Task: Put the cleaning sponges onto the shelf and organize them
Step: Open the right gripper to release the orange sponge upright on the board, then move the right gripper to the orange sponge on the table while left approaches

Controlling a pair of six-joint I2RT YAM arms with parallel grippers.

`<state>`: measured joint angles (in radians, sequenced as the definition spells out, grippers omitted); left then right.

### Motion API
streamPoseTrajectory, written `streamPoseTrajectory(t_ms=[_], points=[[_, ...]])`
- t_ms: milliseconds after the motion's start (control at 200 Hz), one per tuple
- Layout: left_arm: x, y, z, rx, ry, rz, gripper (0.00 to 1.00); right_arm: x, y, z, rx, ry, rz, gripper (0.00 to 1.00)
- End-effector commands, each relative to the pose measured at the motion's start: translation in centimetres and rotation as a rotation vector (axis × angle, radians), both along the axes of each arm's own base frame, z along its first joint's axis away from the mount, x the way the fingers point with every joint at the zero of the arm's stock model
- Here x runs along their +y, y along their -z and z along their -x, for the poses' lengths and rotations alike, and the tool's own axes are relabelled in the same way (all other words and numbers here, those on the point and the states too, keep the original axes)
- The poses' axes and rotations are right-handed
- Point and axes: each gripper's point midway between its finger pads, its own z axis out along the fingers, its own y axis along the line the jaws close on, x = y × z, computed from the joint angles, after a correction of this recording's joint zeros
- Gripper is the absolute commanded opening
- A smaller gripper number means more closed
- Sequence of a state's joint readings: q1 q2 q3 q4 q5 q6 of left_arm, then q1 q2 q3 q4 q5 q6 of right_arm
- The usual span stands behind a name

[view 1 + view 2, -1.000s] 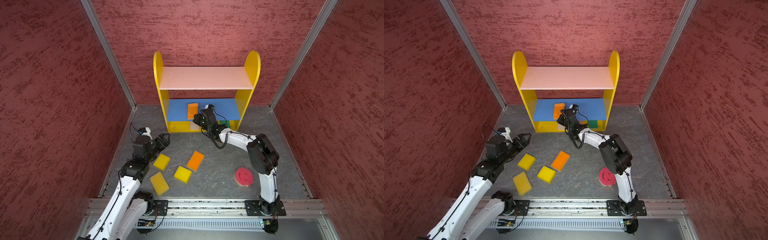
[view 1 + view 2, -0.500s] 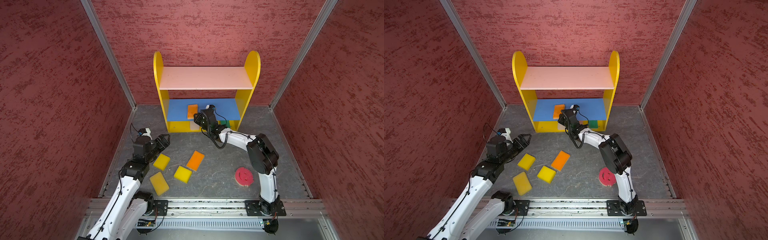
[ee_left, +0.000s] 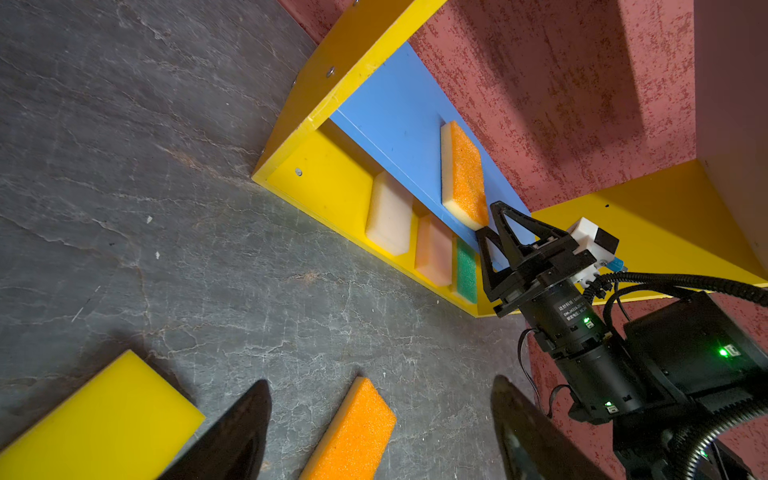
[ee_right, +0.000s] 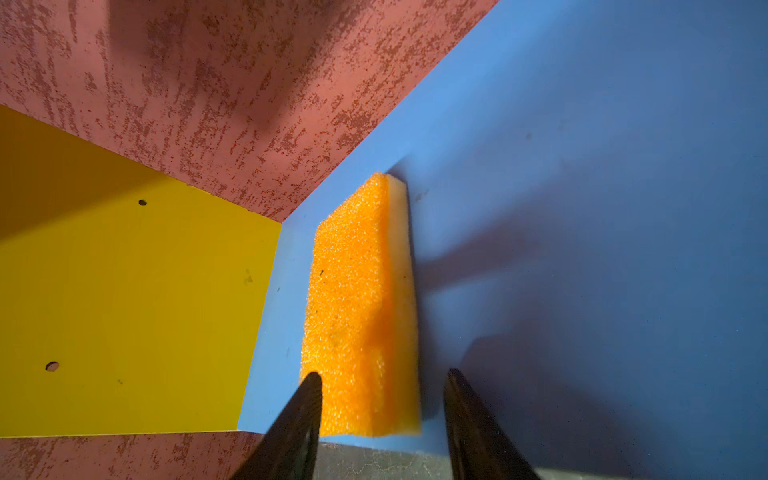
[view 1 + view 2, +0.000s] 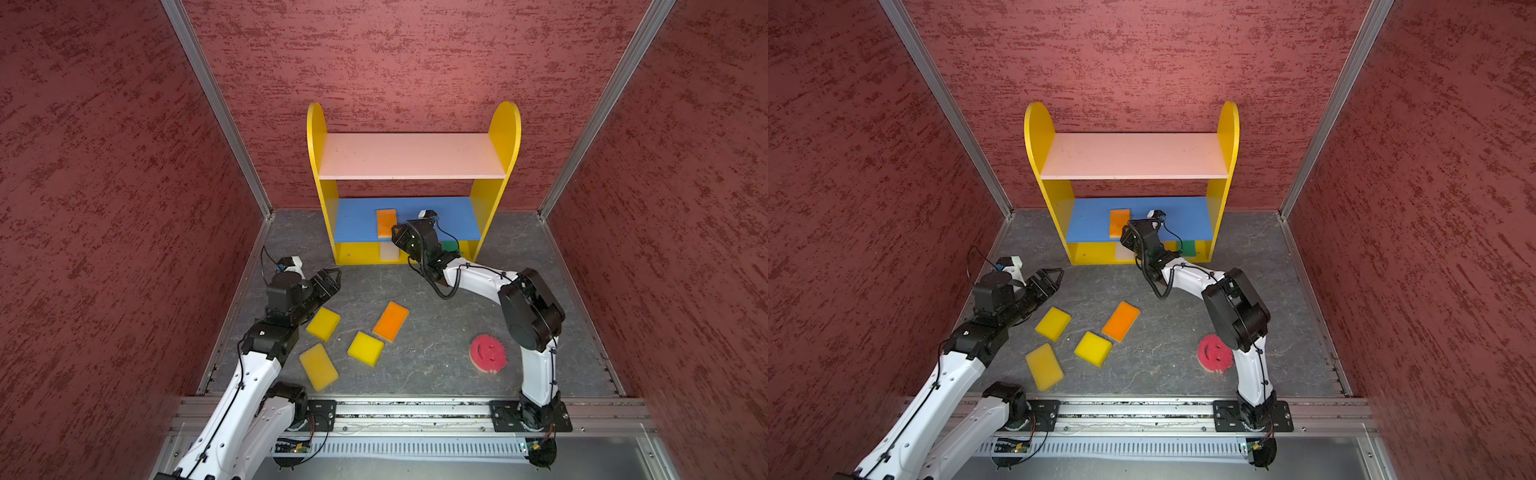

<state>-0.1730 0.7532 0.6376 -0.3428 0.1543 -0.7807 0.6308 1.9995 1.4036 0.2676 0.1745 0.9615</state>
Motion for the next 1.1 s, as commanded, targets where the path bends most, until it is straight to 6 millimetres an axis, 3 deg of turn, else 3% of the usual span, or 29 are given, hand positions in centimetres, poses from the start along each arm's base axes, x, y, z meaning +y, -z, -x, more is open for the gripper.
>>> streamPoseTrajectory(t_ms=[0,276,441,536,651,791,882,977,1097], points=[[-0.1,0.0,-0.2,-0.003,0.003,0.012,0.82,-1.5,-1.2,0.2,-0.02,0.049,-0.001,0.5],[-0.2,-0.1,-0.4,-0.004,0.011,0.0,0.8,-2.0,-3.1,2.0,-0.062,-0.005,0.008,0.41],[-0.1,-0.1,-1.3,0.007,0.01,-0.026,0.82,-3.5,-5.6,5.5,-0.108,-0.032,0.099,0.37],[-0.5,0.3,-1.9,0.022,0.03,-0.032,0.82,-4.5,-5.1,8.2,-0.091,-0.058,0.176,0.37],[-1.1,2.0,-2.6,0.034,0.064,-0.042,0.82,-4.7,-2.0,12.0,-0.019,-0.127,0.272,0.44],[-2.7,4.8,-2.7,0.077,0.124,-0.038,0.8,-3.0,4.0,17.7,0.124,-0.277,0.376,0.51],[-3.9,6.3,-2.4,0.084,0.145,-0.105,0.8,-2.2,7.9,20.8,0.238,-0.361,0.318,0.55],[-4.8,8.2,-2.2,0.128,0.158,-0.151,0.8,-1.6,11.4,22.7,0.349,-0.406,0.236,0.56],[-6.2,10.1,-1.9,0.173,0.19,-0.14,0.8,0.1,13.1,23.9,0.412,-0.484,0.155,0.55]])
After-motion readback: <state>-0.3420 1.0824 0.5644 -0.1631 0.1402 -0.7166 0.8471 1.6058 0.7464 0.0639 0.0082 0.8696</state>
